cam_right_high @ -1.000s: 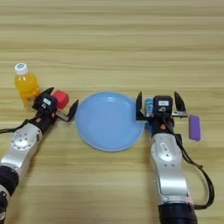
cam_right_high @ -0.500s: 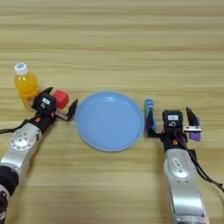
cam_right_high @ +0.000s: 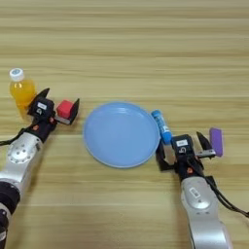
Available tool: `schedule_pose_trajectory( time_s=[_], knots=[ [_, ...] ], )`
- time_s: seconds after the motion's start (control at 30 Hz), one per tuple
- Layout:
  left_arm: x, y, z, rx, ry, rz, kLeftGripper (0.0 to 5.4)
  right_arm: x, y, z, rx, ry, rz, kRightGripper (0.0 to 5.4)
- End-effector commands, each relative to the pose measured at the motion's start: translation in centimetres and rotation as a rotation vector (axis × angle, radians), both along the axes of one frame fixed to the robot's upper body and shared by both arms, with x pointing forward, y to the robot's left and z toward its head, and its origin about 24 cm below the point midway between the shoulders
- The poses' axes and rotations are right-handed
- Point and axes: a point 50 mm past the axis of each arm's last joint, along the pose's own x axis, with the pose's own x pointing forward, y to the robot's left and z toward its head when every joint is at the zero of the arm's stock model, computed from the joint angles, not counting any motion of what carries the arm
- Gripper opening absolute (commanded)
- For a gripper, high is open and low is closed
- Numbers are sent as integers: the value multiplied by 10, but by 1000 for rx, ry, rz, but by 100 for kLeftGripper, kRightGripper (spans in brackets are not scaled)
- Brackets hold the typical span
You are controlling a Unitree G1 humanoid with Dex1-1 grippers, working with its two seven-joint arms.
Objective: Move the objects on the table
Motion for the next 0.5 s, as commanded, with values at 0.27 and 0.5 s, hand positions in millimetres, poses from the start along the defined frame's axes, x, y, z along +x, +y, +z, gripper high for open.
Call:
schedule_pose_trajectory(
  time_s=[0.27, 0.5],
  knots=[
    [4, -1, 5, -4, -19, 2, 538, -2, -3, -11, 31, 63, 14, 540],
    [2, -2, 8, -14, -47, -3, 538, 9, -14, -31, 144, 81, -27, 540]
  ],
)
